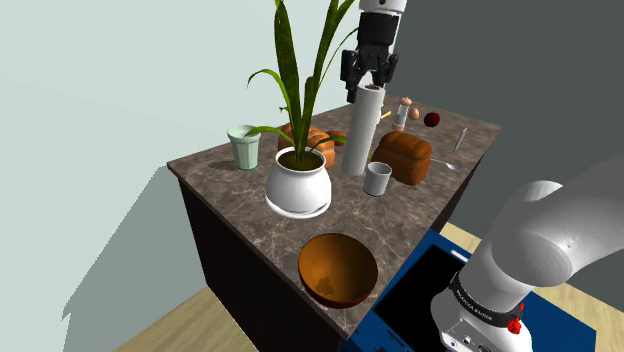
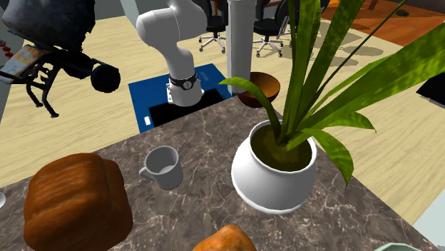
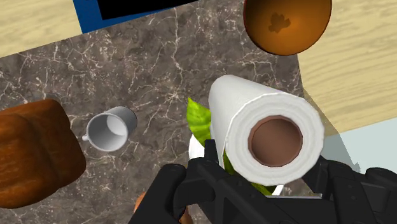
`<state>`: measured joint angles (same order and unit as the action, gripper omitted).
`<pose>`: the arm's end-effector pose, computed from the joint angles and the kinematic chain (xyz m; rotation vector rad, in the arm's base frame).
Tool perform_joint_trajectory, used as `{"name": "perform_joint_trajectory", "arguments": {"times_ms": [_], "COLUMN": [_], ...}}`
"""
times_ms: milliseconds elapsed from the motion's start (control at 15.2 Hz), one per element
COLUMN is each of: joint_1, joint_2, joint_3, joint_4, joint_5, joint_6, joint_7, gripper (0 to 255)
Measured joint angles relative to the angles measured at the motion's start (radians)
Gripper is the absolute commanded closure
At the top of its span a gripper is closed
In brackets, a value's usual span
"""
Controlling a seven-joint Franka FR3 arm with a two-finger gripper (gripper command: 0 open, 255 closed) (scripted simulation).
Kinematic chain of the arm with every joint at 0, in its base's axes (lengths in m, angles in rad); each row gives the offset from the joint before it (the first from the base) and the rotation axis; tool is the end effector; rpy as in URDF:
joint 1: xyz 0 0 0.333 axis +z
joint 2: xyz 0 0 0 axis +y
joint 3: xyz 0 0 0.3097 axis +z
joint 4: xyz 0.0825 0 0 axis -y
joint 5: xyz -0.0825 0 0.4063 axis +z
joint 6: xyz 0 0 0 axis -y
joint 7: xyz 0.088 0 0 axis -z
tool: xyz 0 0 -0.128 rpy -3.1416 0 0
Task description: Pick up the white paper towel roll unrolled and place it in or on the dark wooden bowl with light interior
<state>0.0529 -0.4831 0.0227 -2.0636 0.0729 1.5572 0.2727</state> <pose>0.4193 0.0429 0.5943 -3.0684 0.3074 0.0521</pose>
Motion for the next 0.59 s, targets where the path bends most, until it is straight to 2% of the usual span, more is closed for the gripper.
{"name": "perform_joint_trajectory", "arguments": {"times_ms": [594], "joint_1": [0.065], "joint_2": [-0.141], "joint_3": [0.143], "joint_4": [-0.052], "joint_5": [0.090], "joint_6": [-0.070], "joint_7": [0.193], "gripper": [255]}}
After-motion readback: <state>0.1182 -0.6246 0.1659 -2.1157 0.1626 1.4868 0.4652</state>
